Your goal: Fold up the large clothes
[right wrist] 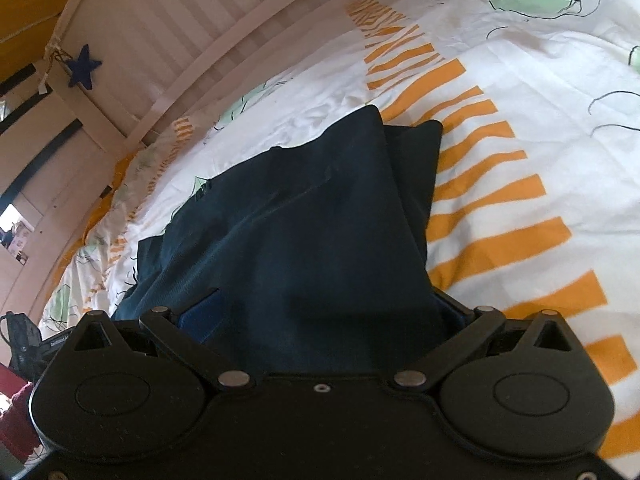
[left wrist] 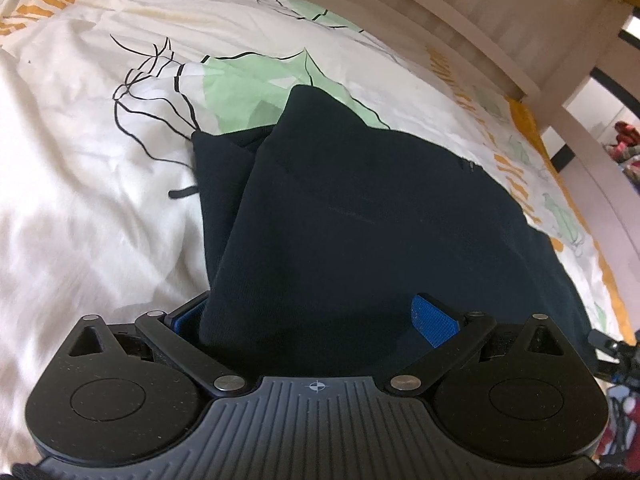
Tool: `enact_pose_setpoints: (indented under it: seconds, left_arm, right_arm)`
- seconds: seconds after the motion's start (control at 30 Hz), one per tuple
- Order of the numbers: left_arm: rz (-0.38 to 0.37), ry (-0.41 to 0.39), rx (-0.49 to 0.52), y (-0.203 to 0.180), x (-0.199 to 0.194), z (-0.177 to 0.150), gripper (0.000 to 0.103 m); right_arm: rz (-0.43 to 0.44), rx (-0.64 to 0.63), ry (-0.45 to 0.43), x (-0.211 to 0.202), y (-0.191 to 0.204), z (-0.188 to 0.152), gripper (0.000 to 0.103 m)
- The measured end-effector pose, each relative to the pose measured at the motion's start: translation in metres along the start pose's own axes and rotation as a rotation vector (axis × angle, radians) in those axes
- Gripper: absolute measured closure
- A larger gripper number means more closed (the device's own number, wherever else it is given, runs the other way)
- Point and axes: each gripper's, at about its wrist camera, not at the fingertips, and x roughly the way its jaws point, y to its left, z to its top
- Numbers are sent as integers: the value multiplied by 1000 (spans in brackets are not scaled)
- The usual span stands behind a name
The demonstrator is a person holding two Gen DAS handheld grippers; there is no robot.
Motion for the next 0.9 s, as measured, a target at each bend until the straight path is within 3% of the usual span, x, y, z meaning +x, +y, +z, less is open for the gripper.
enact_pose_setpoints:
  seconds: [0.33, 0.6, 0.7, 0.73, 0.77, 0.83, 0.9]
  left_arm:
    - [-30, 14, -41, -9, 20, 21, 0]
    - [-146, -25, -188, 2, 12, 20, 3]
    - [-131, -40, -205, 1, 4, 18, 28]
    - [-122, -44, -198, 0, 2, 18, 38]
    - [-103, -55, -185, -2, -2, 17, 54]
    - [-61, -68, -175, -3, -6, 18, 77]
    - [-83, -71, -188, -1, -11, 18, 81]
  right_arm:
    - [28, -18, -19, 18, 0, 10, 0]
    - [94, 30, -32, 24, -8, 19, 0]
    - [82, 23, -17, 23, -7, 20, 7]
    - [65, 19, -13, 23, -5, 21, 23]
    - [39, 16, -9, 23, -5, 21, 41]
    - [53, 35, 0, 21, -9, 21, 51]
    - [48, 46, -4, 18, -8, 21, 61]
